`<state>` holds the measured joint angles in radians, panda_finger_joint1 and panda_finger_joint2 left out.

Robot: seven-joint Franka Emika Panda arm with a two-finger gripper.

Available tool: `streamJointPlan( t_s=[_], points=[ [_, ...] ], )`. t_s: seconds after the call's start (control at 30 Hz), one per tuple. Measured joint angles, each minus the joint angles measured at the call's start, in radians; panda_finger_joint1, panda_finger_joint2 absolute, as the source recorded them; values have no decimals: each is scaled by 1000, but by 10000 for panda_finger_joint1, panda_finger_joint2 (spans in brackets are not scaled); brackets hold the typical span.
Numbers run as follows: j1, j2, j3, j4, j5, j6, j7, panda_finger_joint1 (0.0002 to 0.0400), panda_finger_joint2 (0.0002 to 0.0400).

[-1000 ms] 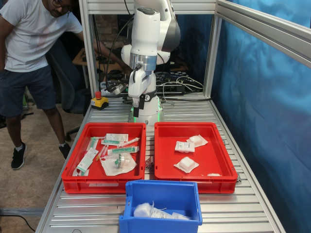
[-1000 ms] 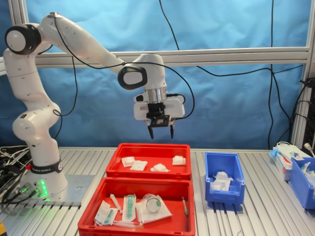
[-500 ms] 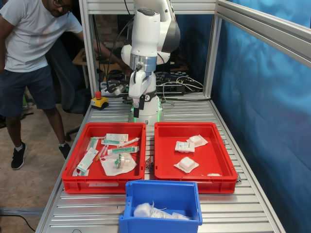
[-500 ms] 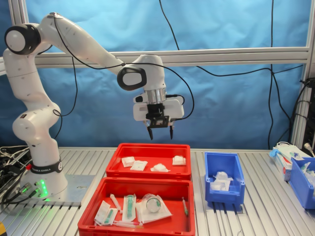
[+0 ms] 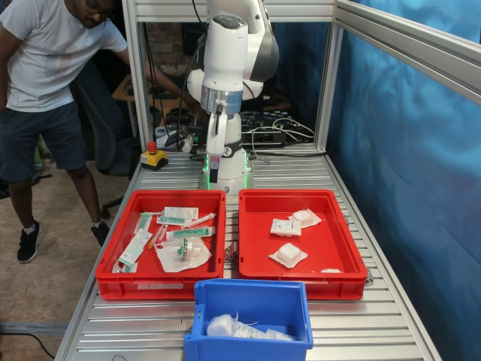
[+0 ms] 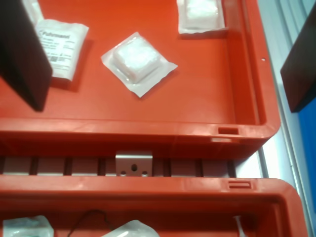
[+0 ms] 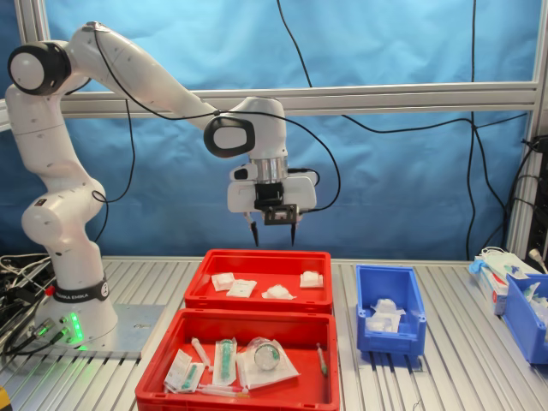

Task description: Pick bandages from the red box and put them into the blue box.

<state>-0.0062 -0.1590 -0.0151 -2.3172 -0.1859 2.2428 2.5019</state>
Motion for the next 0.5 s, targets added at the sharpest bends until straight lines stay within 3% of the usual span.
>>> streamJointPlan(
  t_s=[0.23,0.5],
  points=[
    [0,0,0,0,0,-22,-28,400,400],
    [0,0,0,0,0,-27,-41,400,400]
  ],
)
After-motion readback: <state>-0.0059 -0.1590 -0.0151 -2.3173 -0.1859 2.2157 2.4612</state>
